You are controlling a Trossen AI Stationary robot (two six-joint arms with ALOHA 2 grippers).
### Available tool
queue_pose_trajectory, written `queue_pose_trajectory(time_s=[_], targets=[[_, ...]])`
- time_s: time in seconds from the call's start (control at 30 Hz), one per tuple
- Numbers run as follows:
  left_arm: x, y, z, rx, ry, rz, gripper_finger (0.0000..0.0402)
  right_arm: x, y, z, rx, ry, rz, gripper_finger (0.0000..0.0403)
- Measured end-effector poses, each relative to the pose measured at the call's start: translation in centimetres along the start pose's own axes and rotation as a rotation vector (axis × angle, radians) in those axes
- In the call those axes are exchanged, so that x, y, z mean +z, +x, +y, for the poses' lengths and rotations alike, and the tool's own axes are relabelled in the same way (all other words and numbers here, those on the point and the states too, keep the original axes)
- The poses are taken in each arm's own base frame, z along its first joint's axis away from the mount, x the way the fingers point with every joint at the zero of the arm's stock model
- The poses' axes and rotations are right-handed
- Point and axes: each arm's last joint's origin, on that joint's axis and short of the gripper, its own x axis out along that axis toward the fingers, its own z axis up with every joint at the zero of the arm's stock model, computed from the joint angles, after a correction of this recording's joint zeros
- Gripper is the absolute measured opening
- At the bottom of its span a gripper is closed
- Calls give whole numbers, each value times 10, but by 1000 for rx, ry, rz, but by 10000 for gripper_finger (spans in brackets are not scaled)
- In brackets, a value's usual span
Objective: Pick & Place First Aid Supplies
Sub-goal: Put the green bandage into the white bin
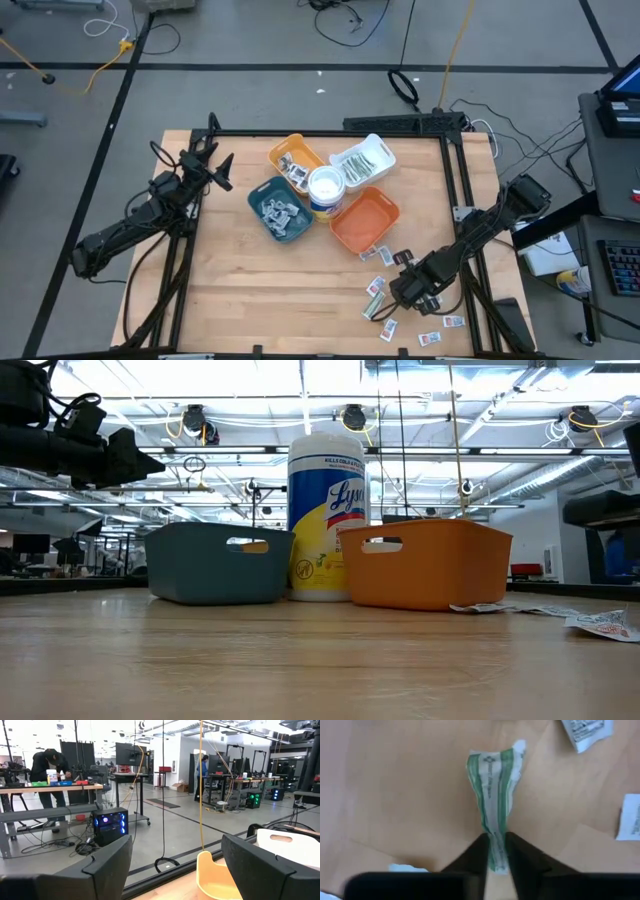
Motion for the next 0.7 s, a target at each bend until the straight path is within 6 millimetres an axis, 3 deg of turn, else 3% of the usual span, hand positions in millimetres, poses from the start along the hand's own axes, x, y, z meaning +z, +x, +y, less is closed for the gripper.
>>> queue_pose_trajectory(time_s=[0.1,0.23,0.5,0.7], targets=[[0,0,0,0,0,0,308,0,-1,1,12,21,-9,8],[0,0,0,0,0,0,308,1,-12,1,20,120,-29,7],[0,0,0,0,0,0,308,6,-61,1,15,270,-36,2],[0,0,0,0,0,0,308,8,-82,-8,8,376,-36,1]])
